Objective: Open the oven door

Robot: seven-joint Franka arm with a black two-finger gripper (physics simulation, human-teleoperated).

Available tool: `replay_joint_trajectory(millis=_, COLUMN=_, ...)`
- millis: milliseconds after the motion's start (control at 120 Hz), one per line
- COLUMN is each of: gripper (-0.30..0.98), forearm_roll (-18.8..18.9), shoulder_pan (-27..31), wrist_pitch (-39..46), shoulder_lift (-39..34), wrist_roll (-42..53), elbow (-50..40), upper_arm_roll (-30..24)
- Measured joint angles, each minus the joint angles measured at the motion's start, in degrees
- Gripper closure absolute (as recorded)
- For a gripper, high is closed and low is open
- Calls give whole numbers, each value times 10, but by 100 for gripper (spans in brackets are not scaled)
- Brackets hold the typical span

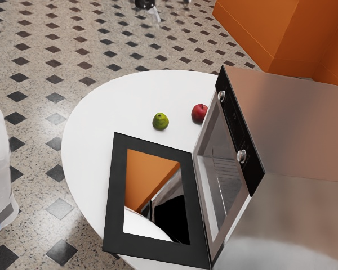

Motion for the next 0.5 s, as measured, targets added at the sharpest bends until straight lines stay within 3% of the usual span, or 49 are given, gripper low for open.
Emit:
replay_joint_trajectory(millis=67, gripper=0, forearm_roll=64, shoulder_pan=-88, wrist_pitch=-69, shoulder_lift=120, wrist_roll=-60, elbow=133, upper_arm_roll=150)
replay_joint_trajectory(millis=108, gripper=0, forearm_roll=90, shoulder_pan=-124, wrist_pitch=-102, shoulder_lift=146, wrist_roll=-97, elbow=142, upper_arm_roll=217)
replay_joint_trajectory(millis=158, gripper=0, forearm_roll=111, shoulder_pan=-132, wrist_pitch=-130, shoulder_lift=155, wrist_roll=-136, elbow=109, upper_arm_roll=252)
replay_joint_trajectory(millis=300, gripper=0, forearm_roll=122, shoulder_pan=-92, wrist_pitch=-128, shoulder_lift=162, wrist_roll=-210, elbow=-4, upper_arm_roll=266)
replay_joint_trajectory(millis=500, gripper=0, forearm_roll=111, shoulder_pan=-48, wrist_pitch=-112, shoulder_lift=177, wrist_roll=-261, elbow=-22, upper_arm_roll=226)
